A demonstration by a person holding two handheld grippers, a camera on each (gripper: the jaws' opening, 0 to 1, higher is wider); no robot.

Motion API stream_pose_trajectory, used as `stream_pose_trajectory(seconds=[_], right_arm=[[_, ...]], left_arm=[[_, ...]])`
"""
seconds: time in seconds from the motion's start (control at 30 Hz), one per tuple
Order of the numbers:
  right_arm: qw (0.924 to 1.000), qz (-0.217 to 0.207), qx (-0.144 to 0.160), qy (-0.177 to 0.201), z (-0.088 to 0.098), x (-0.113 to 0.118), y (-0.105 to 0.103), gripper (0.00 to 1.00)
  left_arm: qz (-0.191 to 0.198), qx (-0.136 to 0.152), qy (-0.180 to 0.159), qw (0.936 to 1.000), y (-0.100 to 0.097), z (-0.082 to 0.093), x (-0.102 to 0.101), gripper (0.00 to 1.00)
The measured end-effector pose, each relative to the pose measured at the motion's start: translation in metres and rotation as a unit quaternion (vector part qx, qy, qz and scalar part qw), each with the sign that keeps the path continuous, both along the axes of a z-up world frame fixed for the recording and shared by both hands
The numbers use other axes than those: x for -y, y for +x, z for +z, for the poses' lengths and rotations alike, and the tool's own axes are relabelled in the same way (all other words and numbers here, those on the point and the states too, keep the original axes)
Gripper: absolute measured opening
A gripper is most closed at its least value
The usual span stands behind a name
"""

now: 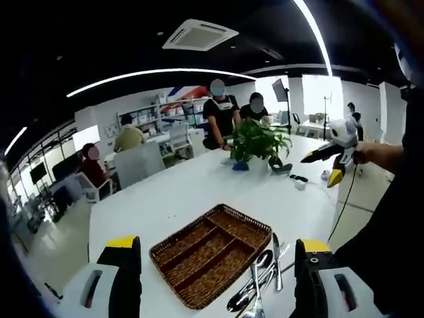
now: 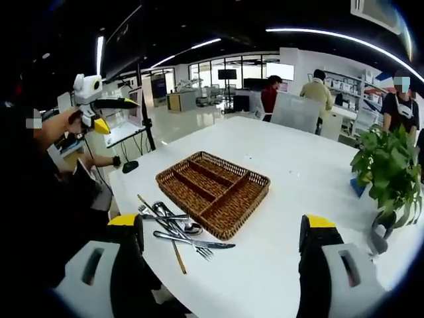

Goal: Arrange the knives, forks, and spoons in their matching storage slots by inserting each utensil handle-first until every utensil is classified and aligned in the correct compartment

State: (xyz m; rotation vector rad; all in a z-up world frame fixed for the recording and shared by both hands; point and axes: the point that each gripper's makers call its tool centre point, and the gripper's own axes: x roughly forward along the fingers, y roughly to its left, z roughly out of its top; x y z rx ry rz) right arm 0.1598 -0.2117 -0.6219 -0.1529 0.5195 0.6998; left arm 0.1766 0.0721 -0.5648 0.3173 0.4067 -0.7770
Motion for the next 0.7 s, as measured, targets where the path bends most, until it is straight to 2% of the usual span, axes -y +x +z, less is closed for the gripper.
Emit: stream_pose_trajectory(seconds=[0.13,0.23,0.37,0.47,0.57,0.7], right_arm=[[1.0000,0.004,0.001,0.001,0.000,0.001,-0.003,1.00],[1.0000,0.004,0.000,0.003,-0.001,0.001,-0.003,1.00],[1.0000,0.007,0.001,-0.001,-0.002,0.002,-0.003,1.00],[1.0000,0.004,0.002,0.000,-0.004,0.003,-0.002,1.00],[1.0000,0.003,0.002,0.008,-0.004,0.003,-0.005,1.00],[0.9999,-0.001,0.003,0.010,-0.003,0.004,-0.008,1.00]], left_arm=[[-0.013,-0.005,0.007,0.9999,0.000,-0.007,0.011,1.00],[-0.014,-0.010,0.007,0.9998,0.000,-0.012,0.011,1.00],[-0.011,-0.023,-0.005,0.9997,-0.003,-0.018,0.015,1.00],[-0.022,-0.031,0.005,0.9993,-0.005,-0.029,0.030,1.00],[-0.033,-0.040,-0.011,0.9986,-0.007,-0.034,0.046,1.00],[-0.054,-0.036,-0.004,0.9979,-0.008,-0.047,0.063,1.00]])
